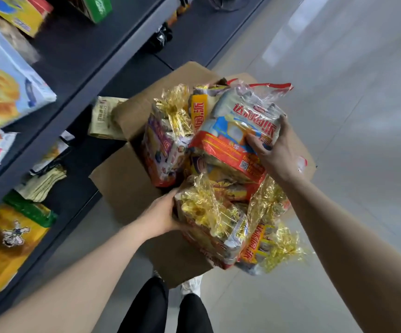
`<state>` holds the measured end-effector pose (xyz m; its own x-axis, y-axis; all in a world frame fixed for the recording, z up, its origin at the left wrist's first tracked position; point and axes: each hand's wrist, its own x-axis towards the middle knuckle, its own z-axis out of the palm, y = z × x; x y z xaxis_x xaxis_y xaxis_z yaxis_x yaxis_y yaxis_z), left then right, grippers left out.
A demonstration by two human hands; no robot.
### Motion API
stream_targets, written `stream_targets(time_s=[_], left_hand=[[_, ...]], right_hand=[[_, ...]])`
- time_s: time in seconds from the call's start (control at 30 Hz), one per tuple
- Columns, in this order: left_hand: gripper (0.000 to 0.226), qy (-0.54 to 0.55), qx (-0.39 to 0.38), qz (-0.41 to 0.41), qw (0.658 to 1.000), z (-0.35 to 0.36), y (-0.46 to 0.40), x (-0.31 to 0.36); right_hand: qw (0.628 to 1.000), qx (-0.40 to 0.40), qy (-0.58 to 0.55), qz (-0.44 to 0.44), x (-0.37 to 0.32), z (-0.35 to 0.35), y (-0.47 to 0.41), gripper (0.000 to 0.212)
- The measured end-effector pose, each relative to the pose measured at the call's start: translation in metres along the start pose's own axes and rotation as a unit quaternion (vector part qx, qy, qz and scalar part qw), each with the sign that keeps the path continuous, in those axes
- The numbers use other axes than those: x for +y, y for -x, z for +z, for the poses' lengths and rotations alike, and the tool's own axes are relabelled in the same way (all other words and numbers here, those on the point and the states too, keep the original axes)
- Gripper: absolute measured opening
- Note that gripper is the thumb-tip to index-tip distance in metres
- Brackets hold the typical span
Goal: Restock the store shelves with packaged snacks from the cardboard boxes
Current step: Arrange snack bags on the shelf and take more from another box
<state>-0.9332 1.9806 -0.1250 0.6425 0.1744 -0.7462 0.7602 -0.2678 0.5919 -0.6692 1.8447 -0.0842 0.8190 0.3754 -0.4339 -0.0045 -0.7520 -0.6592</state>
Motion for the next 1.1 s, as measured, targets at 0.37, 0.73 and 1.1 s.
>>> stream_targets(time_s=[0.37, 0.73, 1.1], left_hand=[[0.103, 0.144, -0.017, -0.064, 0.987, 0.0, -0.01, 0.004], [0.102, 0.115, 0.035, 0.043, 0.992, 0.015, 0.0, 0.022], [0.064, 0.037, 0.065, 0.06, 0.995, 0.008, 0.023, 0.046]], right_hand=[[0.969, -0.001, -0.214, 0.125, -0.015, 0.002, -0.015, 0.13], [0.9, -0.094, -0.356, 0.234, -0.026, -0.017, -0.011, 0.04], [0.882, -0.087, -0.426, 0.179, -0.023, -0.039, 0.025, 0.067]])
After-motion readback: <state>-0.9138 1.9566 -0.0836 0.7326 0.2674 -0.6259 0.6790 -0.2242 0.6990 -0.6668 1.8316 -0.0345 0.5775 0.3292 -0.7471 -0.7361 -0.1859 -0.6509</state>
